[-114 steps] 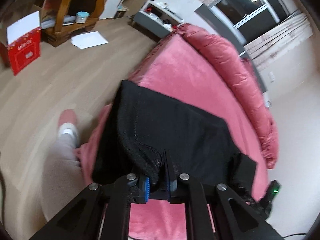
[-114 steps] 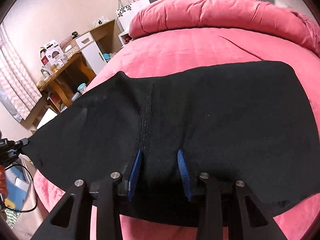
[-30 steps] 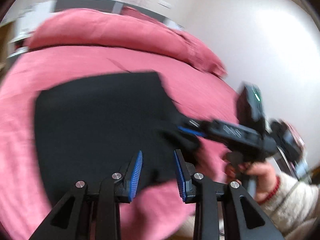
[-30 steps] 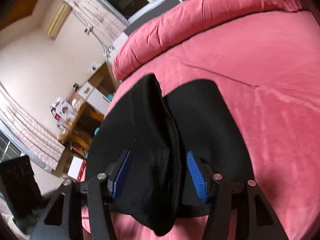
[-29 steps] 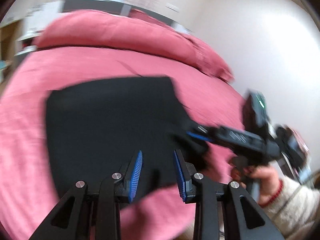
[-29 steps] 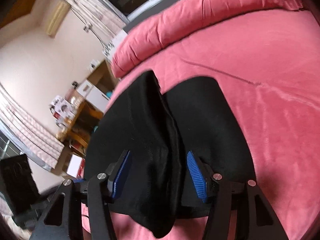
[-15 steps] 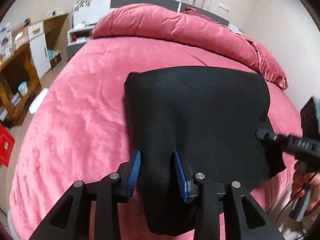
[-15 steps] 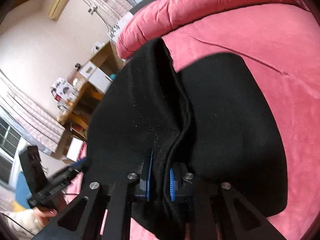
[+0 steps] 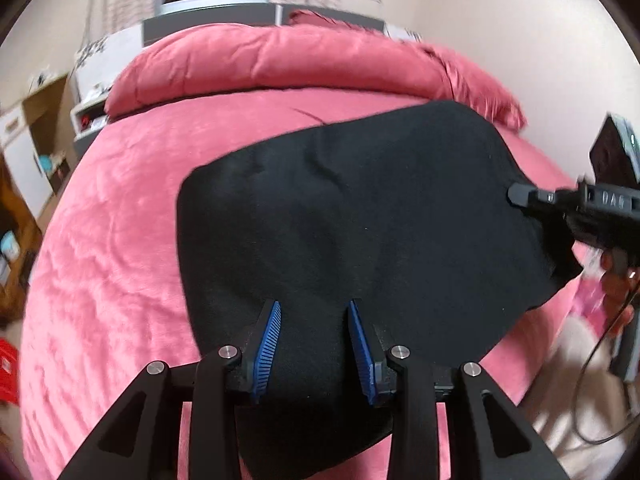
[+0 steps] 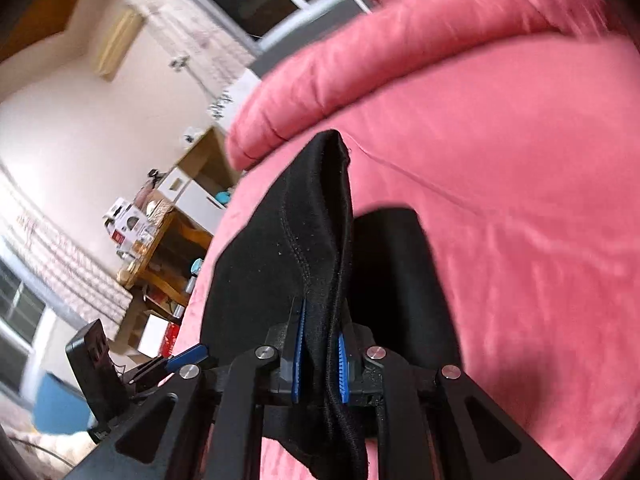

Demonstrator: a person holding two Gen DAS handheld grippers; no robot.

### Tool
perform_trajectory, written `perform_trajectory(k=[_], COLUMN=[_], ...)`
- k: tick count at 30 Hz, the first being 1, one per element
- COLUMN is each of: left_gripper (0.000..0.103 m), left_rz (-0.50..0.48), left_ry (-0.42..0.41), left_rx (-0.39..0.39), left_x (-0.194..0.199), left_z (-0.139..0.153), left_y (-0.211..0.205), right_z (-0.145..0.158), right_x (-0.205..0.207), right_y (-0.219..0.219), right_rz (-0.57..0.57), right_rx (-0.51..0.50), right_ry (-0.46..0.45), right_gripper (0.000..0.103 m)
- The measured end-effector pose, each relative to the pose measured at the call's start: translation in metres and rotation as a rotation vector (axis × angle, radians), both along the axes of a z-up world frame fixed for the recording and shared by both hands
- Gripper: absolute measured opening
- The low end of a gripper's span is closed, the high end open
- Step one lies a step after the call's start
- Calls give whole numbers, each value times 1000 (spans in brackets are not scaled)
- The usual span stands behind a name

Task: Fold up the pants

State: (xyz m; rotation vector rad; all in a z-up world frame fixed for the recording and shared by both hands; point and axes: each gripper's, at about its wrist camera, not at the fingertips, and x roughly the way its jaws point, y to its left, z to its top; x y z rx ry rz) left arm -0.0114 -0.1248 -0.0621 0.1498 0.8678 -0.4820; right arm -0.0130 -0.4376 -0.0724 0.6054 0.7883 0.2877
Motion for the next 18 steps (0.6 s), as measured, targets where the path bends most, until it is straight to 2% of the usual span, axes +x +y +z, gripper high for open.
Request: perform_trajectory(k=[6,10,12,14,15,18], left_gripper=[38,40,40,39,39,39], left_rz=[-10,-8,4,21,36,94], left_ry=[13,31,53,80,79,21], left_rx=[75,84,53,-3,-22,-45], left_x=[6,12,13,16,16,17], left_z=[-14,-14,-8,0,5,23], left_y=[-15,-18,-15,-5,-1,8], right_z=[-39,-50,-44,-30,-19,15], right_x=[6,8,7,2,-2,-9], right_y=[-4,-9,-5,0,3,12], right_rz=[-47,-115,-126,-139,-156,-142], right_rx=[-65,-12,-34,-98,-156,-251], right_ry=[65,89,97,82,57,-62], right_gripper=[16,17,20,26,30,30])
